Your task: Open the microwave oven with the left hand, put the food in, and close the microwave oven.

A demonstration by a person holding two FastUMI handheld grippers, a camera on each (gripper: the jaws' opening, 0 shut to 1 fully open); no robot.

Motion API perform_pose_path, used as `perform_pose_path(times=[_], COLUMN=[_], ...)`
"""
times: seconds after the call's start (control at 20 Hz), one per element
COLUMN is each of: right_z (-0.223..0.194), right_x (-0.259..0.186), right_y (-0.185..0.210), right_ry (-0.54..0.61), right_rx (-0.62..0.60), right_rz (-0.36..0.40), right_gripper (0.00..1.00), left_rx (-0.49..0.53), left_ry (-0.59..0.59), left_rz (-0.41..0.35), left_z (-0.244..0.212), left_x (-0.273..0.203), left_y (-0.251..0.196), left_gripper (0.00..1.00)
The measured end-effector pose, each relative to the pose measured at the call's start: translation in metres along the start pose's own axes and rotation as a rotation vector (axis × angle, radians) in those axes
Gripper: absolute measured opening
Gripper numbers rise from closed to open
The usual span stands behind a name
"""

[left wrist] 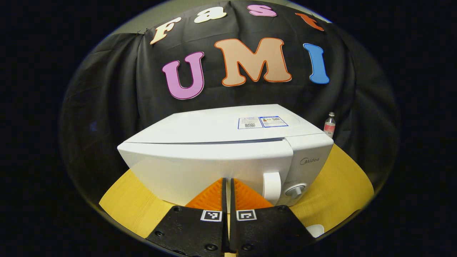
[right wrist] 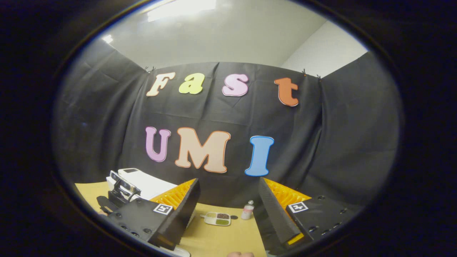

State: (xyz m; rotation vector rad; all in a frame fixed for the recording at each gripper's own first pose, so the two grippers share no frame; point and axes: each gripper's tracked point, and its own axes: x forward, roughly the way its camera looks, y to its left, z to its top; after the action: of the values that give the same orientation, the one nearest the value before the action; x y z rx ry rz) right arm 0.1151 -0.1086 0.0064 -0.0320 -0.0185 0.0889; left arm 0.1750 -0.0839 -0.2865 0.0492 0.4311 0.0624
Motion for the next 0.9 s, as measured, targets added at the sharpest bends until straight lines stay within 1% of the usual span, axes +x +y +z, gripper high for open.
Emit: perform_pose_path(times=[0.1, 0.15, 0.2, 0.25, 0.3, 0.4, 0.45, 0.5, 0.6, 0.7, 0.75, 0.9], right_z=[-0.002, -0.003, -0.003, -0.003, -0.003, -0.004, -0.004, -0.003, -0.005, -0.004, -0.003, 0.001], right_x=[0.002, 0.002, 0.002, 0.001, 0.001, -0.001, -0.002, -0.003, -0.004, -0.007, -0.008, -0.012], right_y=[0.004, 0.004, 0.005, 0.005, 0.005, 0.005, 0.005, 0.004, 0.004, 0.006, 0.006, 0.012], right_ry=[0.006, 0.009, 0.01, 0.012, 0.012, 0.015, 0.015, 0.015, 0.022, 0.025, 0.022, 0.018], right_rx=[0.004, 0.002, -0.001, -0.005, -0.009, -0.013, -0.016, -0.018, -0.012, -0.007, -0.007, -0.002], right_rz=[0.007, 0.009, 0.012, 0.014, 0.013, 0.013, 0.014, 0.012, 0.008, 0.004, -0.001, -0.012], right_gripper=[0.96, 0.96, 0.96, 0.96, 0.96, 0.96, 1.0, 0.96, 0.96, 0.96, 0.96, 0.96], left_rx=[0.0, 0.012, -0.005, -0.035, -0.038, -0.018, -0.008, -0.005, 0.0, -0.016, -0.034, -0.053], left_ry=[-0.006, -0.026, 0.004, 0.008, 0.003, 0.006, 0.003, 0.006, 0.001, -0.018, -0.042, -0.123], left_rz=[0.005, -0.005, 0.011, 0.011, 0.007, 0.009, 0.008, 0.004, 0.002, -0.012, -0.031, -0.046], left_z=[0.0, 0.007, 0.002, 0.0, 0.003, 0.002, 0.002, 0.001, 0.005, 0.016, 0.027, 0.064], left_x=[0.001, 0.006, 0.004, 0.005, 0.007, 0.006, 0.006, 0.006, 0.003, -0.009, -0.018, -0.052], left_y=[0.0, 0.0, 0.001, 0.001, -0.002, -0.002, -0.001, -0.001, 0.001, 0.002, 0.0, 0.008], left_gripper=[0.0, 0.0, 0.0, 0.0, 0.0, 0.01, 0.01, 0.0, 0.01, 0.0, 0.01, 0.01])
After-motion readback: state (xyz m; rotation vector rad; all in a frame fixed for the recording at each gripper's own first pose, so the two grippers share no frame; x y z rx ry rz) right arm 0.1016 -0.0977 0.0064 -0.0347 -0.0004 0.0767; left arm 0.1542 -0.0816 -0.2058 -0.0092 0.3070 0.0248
